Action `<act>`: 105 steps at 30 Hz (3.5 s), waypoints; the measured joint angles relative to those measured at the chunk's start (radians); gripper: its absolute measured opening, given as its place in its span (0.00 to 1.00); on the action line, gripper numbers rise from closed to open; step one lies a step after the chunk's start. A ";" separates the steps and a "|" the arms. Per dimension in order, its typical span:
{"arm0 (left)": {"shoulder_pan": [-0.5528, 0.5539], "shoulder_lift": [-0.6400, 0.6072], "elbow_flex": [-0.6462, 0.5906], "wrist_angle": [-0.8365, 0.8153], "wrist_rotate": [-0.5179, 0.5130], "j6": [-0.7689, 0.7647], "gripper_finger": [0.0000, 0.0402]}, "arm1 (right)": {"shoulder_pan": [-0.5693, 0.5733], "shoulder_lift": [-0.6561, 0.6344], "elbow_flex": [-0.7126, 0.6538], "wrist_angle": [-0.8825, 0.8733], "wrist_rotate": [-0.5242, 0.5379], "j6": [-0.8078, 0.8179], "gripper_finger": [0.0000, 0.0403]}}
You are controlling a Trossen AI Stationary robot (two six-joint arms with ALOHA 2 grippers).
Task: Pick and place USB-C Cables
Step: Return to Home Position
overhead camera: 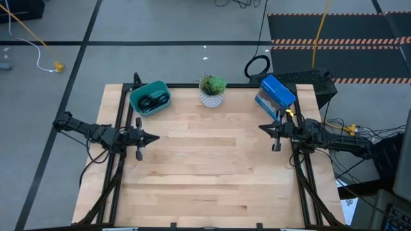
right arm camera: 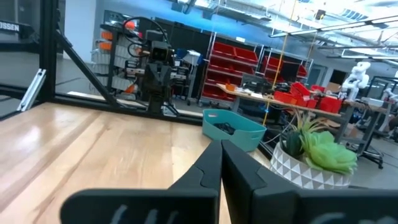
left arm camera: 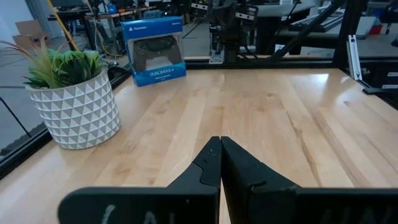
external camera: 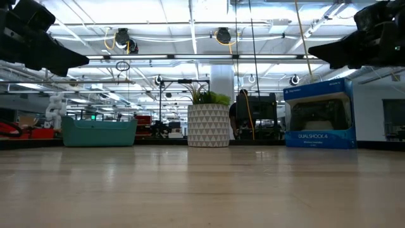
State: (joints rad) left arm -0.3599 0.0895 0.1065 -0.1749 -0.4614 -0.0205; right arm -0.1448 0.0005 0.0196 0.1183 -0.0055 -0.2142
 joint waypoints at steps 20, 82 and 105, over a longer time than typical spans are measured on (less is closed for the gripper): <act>0.000 0.000 0.000 0.000 0.000 0.001 0.01 | 0.005 0.002 -0.006 -0.049 0.031 0.069 0.00; 0.000 0.000 -0.062 0.140 0.133 0.114 0.01 | 0.096 0.003 -0.005 -0.079 0.056 0.124 0.00; 0.002 -0.001 -0.097 0.270 0.292 0.186 0.01 | 0.096 0.003 -0.005 -0.078 0.056 0.124 0.00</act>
State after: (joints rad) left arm -0.3575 0.0883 0.0097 0.0952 -0.1699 0.1654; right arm -0.0485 0.0032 0.0147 0.0401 0.0509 -0.0902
